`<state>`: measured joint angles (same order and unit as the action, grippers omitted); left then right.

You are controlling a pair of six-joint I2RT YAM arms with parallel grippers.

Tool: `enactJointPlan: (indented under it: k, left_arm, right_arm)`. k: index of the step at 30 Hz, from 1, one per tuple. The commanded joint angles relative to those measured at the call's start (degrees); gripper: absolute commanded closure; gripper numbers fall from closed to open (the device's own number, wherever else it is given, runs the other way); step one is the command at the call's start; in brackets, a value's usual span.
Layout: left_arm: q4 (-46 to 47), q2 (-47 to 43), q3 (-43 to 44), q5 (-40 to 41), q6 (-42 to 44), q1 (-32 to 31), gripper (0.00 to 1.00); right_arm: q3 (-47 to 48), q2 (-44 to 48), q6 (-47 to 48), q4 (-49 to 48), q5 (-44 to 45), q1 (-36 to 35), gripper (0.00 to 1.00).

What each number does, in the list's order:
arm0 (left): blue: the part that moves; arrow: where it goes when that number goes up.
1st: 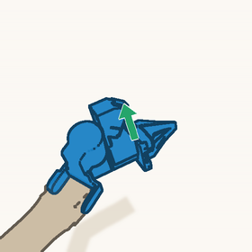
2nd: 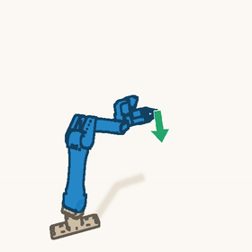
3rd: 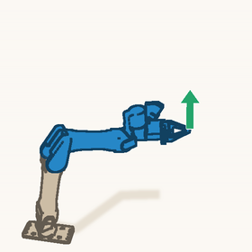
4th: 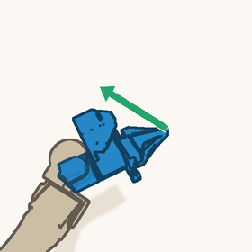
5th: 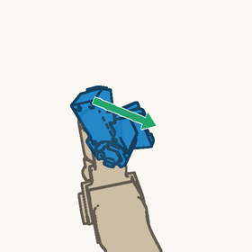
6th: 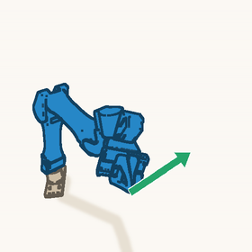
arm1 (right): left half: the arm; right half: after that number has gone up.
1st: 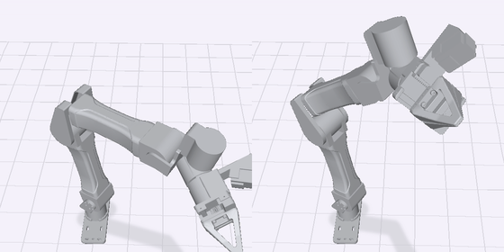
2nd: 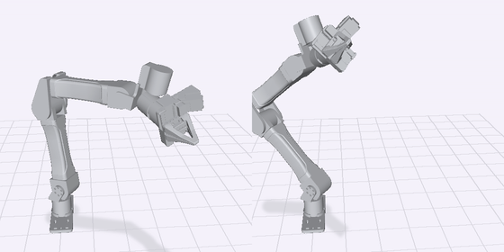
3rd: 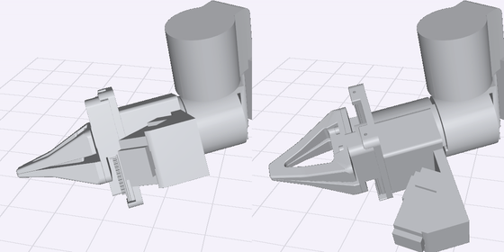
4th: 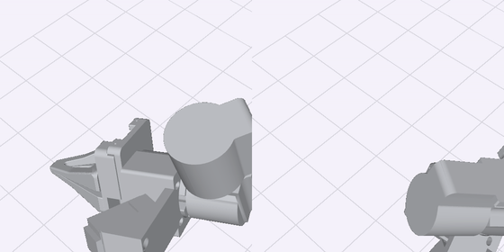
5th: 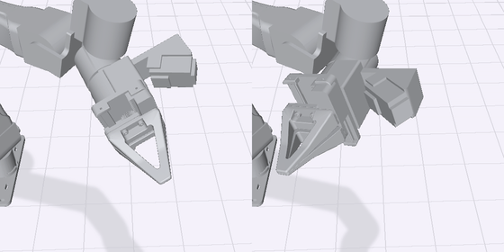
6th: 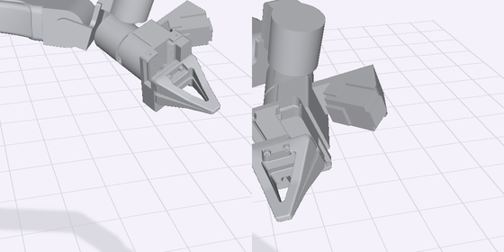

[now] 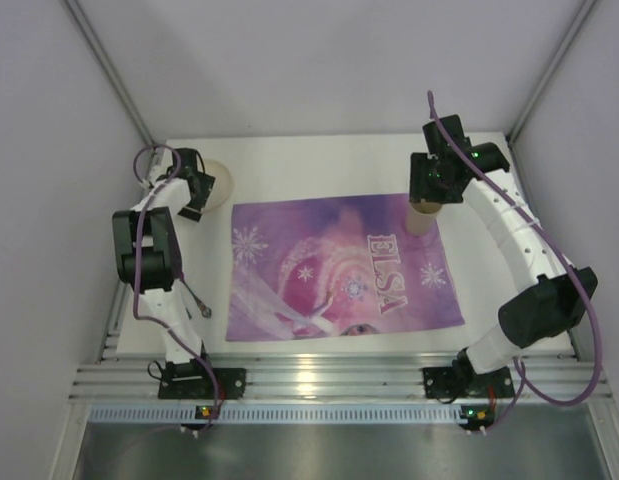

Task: Set the dinner table for one person

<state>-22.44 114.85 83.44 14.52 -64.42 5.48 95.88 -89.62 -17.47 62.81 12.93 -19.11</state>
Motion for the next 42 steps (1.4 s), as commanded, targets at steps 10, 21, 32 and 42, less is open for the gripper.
enactJointPlan:
  k: [10, 21, 32, 42]
  left_arm:
    - [-5.4, 4.9, 3.8, -5.6, -6.3, 0.9, 0.65]
    - [-0.3, 5.7, 4.5, -14.2, 0.8, 1.1, 1.00]
    - [13.1, 3.2, 3.4, -41.7, 14.0, -0.8, 1.00]
    - [-5.9, -5.8, 1.0, -43.1, 33.4, -11.9, 1.00]
  right_arm:
    - [2.6, -0.2, 1.1, -1.9, 1.2, -0.1, 0.40]
    - [3.9, -1.6, 1.3, -2.0, 0.6, 0.0, 0.40]
    - [4.9, -2.8, 1.3, -2.1, 0.0, -0.1, 0.41]
    - [5.7, -4.3, 1.0, -2.3, -1.2, 0.0, 0.41]
